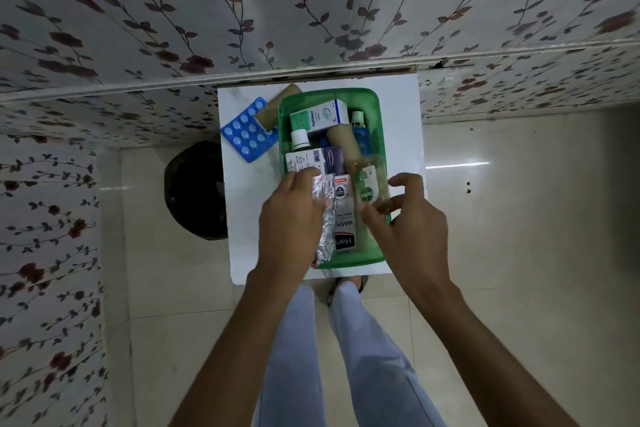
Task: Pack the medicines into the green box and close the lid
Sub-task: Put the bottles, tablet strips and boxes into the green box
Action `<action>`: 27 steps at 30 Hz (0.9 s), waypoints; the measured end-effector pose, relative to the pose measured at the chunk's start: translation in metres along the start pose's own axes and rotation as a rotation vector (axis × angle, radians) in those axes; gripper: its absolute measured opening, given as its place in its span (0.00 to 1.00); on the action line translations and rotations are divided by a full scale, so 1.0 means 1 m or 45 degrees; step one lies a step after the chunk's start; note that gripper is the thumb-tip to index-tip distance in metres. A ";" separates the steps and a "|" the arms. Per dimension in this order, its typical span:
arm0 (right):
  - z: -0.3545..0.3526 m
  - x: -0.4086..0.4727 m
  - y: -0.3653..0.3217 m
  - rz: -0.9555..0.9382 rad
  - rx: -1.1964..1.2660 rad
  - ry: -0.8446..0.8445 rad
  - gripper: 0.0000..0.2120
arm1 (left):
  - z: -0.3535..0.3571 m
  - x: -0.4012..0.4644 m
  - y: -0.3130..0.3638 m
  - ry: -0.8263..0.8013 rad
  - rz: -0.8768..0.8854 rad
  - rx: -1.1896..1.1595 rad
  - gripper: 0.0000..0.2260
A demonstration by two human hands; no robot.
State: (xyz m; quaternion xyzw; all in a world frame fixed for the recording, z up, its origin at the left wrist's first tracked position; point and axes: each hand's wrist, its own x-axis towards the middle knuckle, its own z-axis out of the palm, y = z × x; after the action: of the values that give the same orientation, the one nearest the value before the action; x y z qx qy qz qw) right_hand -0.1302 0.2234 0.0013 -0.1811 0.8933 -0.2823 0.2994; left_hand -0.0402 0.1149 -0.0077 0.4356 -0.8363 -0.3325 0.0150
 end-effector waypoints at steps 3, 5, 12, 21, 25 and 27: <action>0.004 -0.001 0.002 -0.144 -0.183 0.042 0.21 | 0.013 0.000 -0.006 0.043 0.180 0.200 0.20; 0.006 -0.002 0.003 -0.194 -0.244 0.061 0.23 | 0.017 0.002 -0.010 0.087 0.193 0.398 0.24; 0.002 0.008 0.005 -0.338 -0.398 -0.005 0.22 | 0.004 0.000 -0.028 -0.156 0.220 0.520 0.37; 0.014 0.024 0.013 -0.304 -0.572 0.131 0.13 | 0.018 -0.002 -0.030 -0.292 0.184 0.659 0.48; 0.022 0.031 0.001 -0.331 -0.629 0.164 0.17 | 0.018 0.004 -0.028 -0.136 0.277 0.473 0.37; 0.018 0.041 -0.010 -0.427 -0.558 0.281 0.15 | 0.011 0.013 -0.033 0.067 0.283 0.230 0.23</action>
State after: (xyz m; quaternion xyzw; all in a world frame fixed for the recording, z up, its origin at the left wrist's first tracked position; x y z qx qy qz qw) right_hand -0.1485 0.1885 -0.0224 -0.3548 0.9177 -0.1461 0.1032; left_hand -0.0279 0.0985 -0.0385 0.3486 -0.9052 -0.2408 0.0344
